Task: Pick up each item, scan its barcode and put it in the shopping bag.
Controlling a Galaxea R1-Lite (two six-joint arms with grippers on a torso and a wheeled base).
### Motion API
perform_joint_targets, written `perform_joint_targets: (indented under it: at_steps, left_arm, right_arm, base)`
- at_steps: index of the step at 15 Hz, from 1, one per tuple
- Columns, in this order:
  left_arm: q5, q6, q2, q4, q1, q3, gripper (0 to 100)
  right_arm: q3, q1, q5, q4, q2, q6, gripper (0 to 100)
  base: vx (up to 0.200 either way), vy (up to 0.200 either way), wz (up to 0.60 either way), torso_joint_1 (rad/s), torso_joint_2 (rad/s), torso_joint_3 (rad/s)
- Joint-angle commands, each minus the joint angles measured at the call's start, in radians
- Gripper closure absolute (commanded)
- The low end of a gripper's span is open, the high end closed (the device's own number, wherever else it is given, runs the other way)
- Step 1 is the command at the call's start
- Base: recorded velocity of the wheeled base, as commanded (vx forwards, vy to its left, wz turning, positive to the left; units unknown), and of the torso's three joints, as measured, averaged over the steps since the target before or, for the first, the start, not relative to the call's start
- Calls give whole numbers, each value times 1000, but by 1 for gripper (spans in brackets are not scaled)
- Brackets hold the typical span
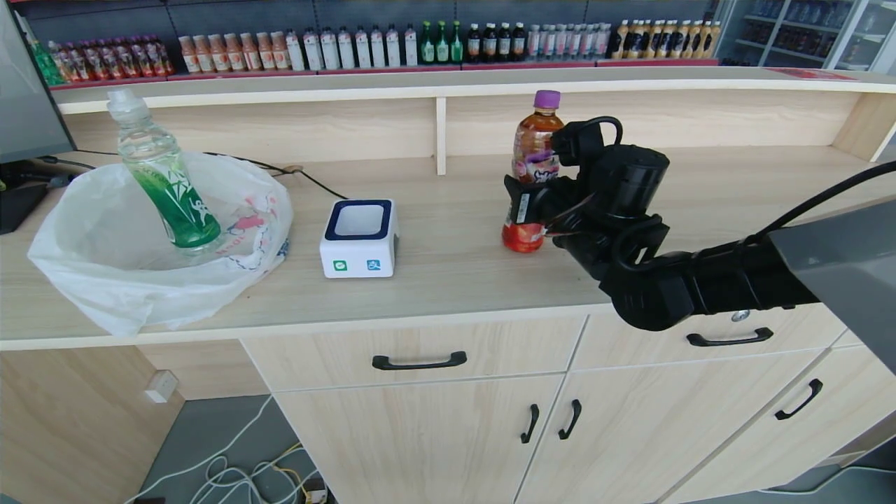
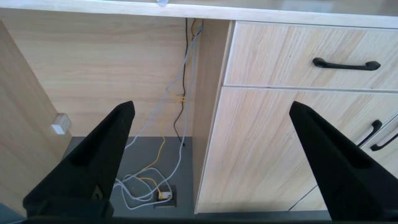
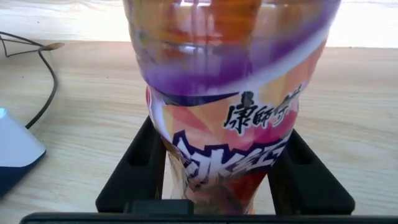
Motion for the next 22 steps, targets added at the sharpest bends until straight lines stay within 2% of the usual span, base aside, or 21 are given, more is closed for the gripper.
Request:
perform_joint_targets:
  at_steps: [1,7,14,16,22]
  left_arm:
    - [0,-1,0,0,0,0,0]
    - [0,-1,0,0,0,0,0]
    - [0,-1,0,0,-2,0,0]
    - [0,-1,0,0,-2,0,0]
    - [0,-1,0,0,-2,0,0]
  right_arm:
    - [4,1,0,-2,-11,0,100]
    - [10,2,-5,5,-65,-8,100]
    - [117,10,-40,18,-198,-41,100]
    - [216,13,-72,18,-286,-49,100]
    - [463,16,-71,14,-496,-60,100]
  base:
    - [0,0,0,0,0,0]
    - [0,0,0,0,0,0]
    - [0,0,0,0,0,0]
    - [0,0,0,0,0,0]
    - [0,0,0,0,0,0]
